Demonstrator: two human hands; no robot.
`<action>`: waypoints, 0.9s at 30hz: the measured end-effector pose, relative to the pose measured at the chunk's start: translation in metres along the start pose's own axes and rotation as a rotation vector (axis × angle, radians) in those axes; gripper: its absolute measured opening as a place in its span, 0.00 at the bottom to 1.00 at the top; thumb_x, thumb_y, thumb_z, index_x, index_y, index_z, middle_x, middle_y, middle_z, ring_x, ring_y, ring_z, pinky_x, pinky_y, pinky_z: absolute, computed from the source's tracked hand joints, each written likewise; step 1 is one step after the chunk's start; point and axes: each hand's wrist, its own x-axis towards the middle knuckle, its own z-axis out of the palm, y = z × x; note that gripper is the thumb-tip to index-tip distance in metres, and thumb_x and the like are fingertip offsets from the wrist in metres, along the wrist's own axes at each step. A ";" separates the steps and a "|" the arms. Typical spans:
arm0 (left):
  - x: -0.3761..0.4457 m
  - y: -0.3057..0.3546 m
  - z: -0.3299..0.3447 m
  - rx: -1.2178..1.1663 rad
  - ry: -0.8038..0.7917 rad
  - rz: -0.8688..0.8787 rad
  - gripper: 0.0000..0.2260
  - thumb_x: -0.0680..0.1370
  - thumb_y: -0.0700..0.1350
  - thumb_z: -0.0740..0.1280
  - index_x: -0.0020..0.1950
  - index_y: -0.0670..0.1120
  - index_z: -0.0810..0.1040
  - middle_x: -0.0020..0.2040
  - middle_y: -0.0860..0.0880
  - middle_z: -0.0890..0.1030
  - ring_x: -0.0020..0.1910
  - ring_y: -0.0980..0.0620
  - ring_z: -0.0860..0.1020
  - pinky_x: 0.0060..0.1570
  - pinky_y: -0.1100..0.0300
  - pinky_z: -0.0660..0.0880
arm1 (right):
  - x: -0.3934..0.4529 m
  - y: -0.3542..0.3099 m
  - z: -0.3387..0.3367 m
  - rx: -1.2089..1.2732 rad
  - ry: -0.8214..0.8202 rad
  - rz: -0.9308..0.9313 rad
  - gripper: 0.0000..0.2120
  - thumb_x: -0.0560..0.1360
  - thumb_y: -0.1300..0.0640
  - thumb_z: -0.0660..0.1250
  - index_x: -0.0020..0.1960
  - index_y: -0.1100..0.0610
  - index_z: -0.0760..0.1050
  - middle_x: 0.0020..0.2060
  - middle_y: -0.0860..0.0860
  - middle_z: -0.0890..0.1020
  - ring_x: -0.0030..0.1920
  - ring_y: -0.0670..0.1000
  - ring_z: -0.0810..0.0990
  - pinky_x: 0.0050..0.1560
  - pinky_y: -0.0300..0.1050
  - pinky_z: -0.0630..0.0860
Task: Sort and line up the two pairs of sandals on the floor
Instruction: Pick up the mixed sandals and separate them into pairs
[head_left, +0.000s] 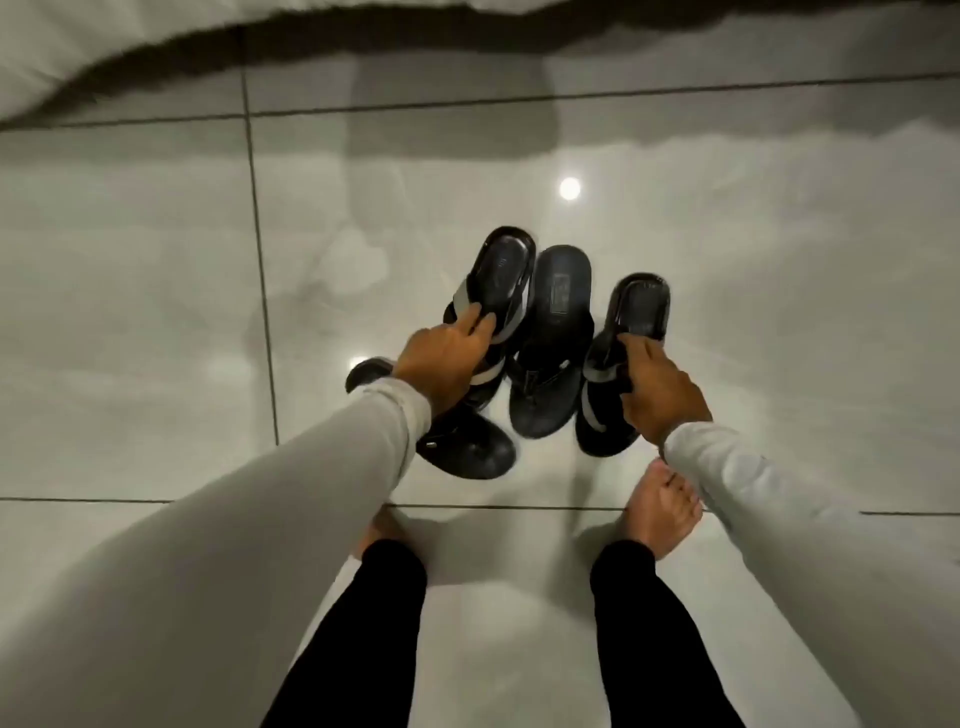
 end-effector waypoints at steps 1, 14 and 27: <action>0.016 -0.001 0.005 -0.005 -0.005 -0.011 0.29 0.80 0.41 0.64 0.80 0.44 0.58 0.79 0.42 0.61 0.58 0.33 0.80 0.52 0.41 0.77 | 0.013 0.004 0.004 -0.054 -0.025 -0.008 0.33 0.71 0.67 0.66 0.73 0.52 0.61 0.71 0.55 0.68 0.57 0.67 0.79 0.55 0.58 0.78; -0.017 -0.065 -0.036 -0.096 0.049 -0.092 0.13 0.79 0.37 0.65 0.64 0.42 0.73 0.58 0.40 0.77 0.51 0.35 0.81 0.46 0.45 0.77 | -0.029 -0.025 -0.021 -0.222 0.222 -0.060 0.14 0.73 0.65 0.66 0.58 0.65 0.72 0.52 0.64 0.76 0.49 0.68 0.77 0.41 0.57 0.79; -0.060 -0.212 -0.029 -0.234 0.055 -0.253 0.09 0.82 0.40 0.63 0.60 0.41 0.76 0.58 0.41 0.77 0.53 0.36 0.81 0.50 0.43 0.80 | 0.051 -0.242 0.003 -0.225 0.066 -0.334 0.27 0.79 0.63 0.60 0.75 0.49 0.62 0.69 0.59 0.68 0.62 0.65 0.74 0.56 0.60 0.78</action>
